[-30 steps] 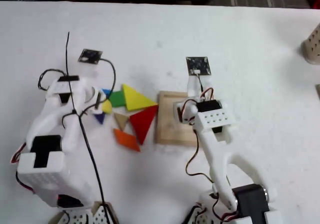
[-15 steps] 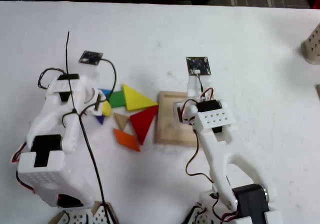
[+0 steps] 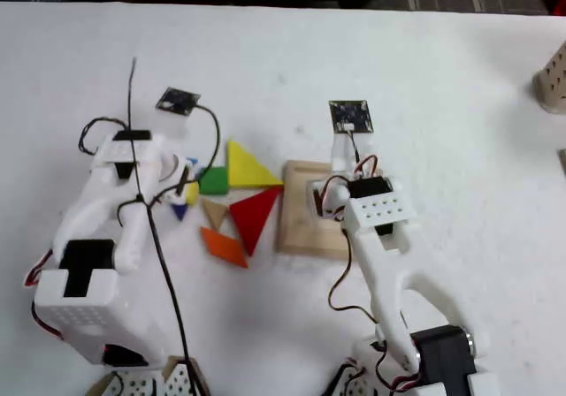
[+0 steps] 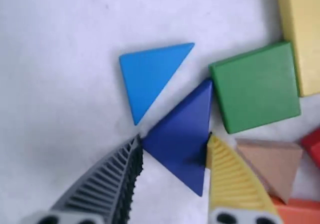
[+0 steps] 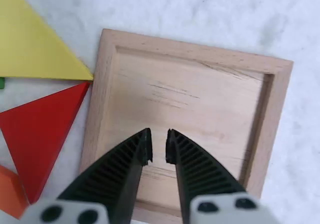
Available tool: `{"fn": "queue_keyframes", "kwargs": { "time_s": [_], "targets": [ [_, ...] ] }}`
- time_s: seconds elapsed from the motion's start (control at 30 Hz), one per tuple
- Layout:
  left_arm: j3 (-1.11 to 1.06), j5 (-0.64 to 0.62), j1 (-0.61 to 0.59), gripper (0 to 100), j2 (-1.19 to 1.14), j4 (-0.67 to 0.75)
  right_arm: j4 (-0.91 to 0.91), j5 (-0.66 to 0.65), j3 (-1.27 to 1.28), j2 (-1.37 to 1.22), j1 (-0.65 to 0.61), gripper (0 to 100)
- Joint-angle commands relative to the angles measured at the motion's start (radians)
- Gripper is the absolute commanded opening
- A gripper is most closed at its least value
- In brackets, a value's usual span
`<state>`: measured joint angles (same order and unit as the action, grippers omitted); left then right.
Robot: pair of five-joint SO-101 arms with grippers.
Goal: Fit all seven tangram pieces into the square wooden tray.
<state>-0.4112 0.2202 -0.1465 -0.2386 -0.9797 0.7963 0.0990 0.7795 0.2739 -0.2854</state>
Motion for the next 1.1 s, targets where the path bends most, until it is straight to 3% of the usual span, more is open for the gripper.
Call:
{"fn": "queue_keyframes", "kwargs": {
  "time_s": [0.0, 0.33, 0.6, 0.93, 1.07],
  "targets": [
    [0.015, 0.015, 0.007, 13, -0.001, 0.015, 0.005, 0.009, -0.006, 0.065, 0.005, 5.1],
    [0.021, 0.014, 0.007, 12, 0.008, 0.005, 0.005, 0.009, -0.006, 0.065, 0.005, 5.1],
    [0.037, 0.006, 0.010, 13, 0.102, -0.084, 0.005, 0.009, -0.008, 0.065, 0.005, 5.1],
    [-0.012, -0.054, 0.110, 13, 0.237, -0.143, 0.005, 0.003, -0.008, 0.071, 0.015, 5.1],
    [-0.008, -0.132, 0.159, 13, 0.288, -0.163, 0.007, 0.002, -0.006, 0.074, 0.077, 5.1]
  ]
}}
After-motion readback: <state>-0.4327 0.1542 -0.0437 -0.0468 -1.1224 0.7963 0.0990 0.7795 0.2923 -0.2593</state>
